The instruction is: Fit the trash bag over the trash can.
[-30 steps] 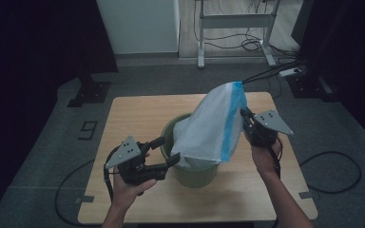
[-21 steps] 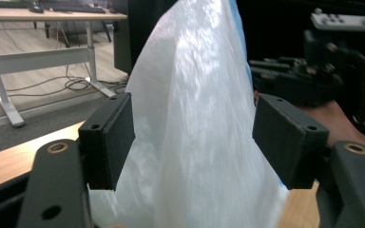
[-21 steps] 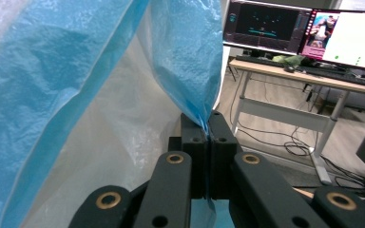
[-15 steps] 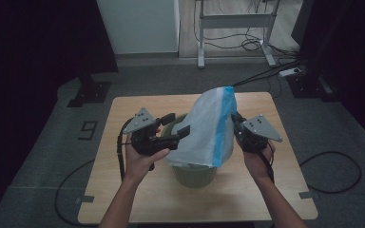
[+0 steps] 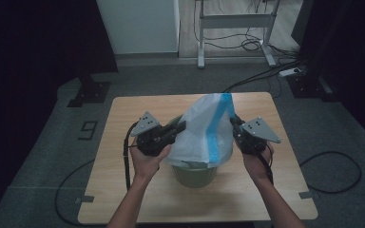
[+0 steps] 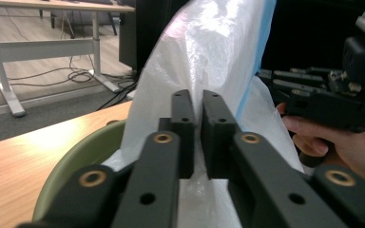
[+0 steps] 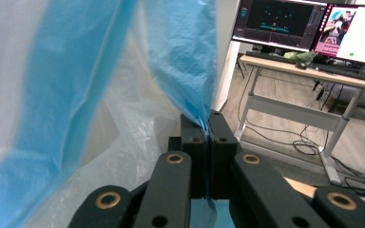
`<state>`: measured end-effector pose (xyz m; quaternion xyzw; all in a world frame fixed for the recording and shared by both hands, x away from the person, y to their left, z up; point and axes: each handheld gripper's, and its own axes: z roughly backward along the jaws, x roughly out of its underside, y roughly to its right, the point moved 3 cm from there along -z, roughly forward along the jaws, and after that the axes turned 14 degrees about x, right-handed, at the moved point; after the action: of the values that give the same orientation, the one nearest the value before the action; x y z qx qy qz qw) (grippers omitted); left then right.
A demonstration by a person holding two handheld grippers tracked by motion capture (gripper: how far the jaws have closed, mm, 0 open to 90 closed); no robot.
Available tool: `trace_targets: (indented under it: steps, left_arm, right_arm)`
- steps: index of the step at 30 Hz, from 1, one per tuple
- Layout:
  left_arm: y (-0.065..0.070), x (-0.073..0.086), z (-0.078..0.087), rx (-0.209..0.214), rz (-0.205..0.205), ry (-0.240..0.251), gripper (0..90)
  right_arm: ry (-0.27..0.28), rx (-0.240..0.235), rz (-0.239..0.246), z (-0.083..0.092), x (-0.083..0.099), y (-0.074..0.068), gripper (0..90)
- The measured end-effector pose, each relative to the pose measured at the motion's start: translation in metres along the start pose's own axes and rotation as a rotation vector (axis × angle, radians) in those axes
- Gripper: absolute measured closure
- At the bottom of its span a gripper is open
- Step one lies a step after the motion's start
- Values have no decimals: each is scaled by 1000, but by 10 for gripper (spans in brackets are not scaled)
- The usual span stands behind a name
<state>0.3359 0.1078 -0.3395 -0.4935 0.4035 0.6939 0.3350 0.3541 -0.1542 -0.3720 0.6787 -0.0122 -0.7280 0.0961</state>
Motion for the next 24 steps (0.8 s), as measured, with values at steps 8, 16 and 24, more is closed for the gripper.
trace_targets:
  steps: [8,16,24]
  left_arm:
    - [-13,16,10,49,95,26,895]
    - [-18,19,12,45,128,39,897]
    - [-16,17,5,44,144,38,898]
  right_arm:
    - [-14,-50,-40,3,10,9,802]
    - [57,-50,-103,29,6,18,437]
    - [85,-188,-183,53,1,25,339]
